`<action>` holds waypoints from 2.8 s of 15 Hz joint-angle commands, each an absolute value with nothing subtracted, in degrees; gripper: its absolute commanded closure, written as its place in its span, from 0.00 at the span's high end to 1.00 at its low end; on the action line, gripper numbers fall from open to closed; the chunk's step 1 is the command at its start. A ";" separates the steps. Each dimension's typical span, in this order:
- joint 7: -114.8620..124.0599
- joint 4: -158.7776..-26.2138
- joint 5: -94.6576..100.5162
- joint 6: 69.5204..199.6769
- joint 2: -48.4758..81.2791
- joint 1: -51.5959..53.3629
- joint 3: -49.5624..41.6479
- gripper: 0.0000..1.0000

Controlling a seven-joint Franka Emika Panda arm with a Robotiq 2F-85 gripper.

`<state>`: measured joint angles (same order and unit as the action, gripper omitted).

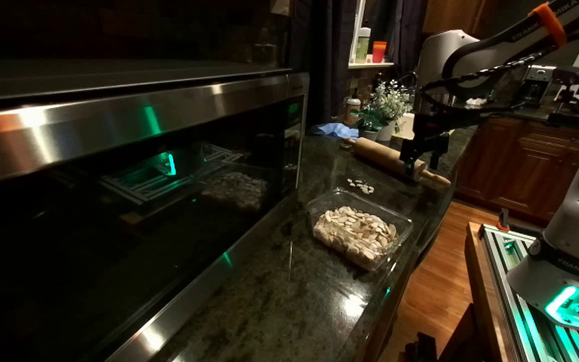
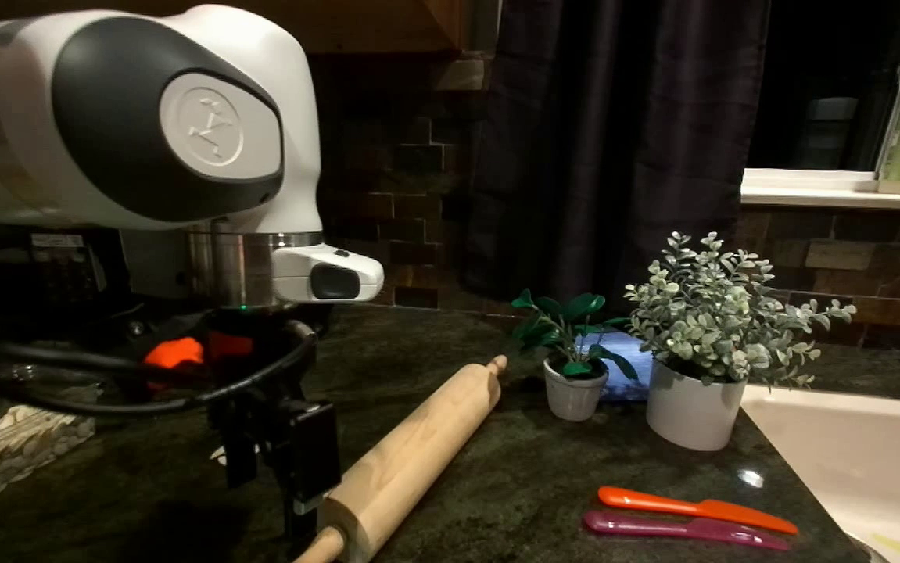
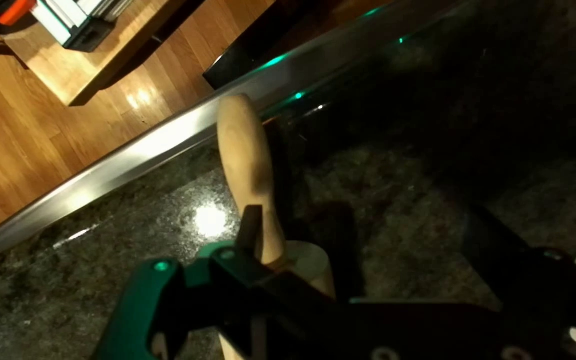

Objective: Put some of the contents of the clear lunch box onto the counter and push them to the right with the rolling pin

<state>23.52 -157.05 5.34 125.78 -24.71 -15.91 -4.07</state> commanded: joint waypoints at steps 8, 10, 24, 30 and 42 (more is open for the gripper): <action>16.96 -157.71 12.14 127.56 -24.35 -18.31 -6.26 1.00; 15.02 -157.67 12.84 128.44 -24.02 -18.17 -6.84 1.00; -2.35 -157.27 7.32 126.52 -18.27 -16.84 -13.76 1.00; -3.44 -157.47 6.31 126.49 -17.58 -16.90 -13.90 0.58; 4.24 -157.09 5.14 121.78 -22.66 -12.41 -7.52 0.02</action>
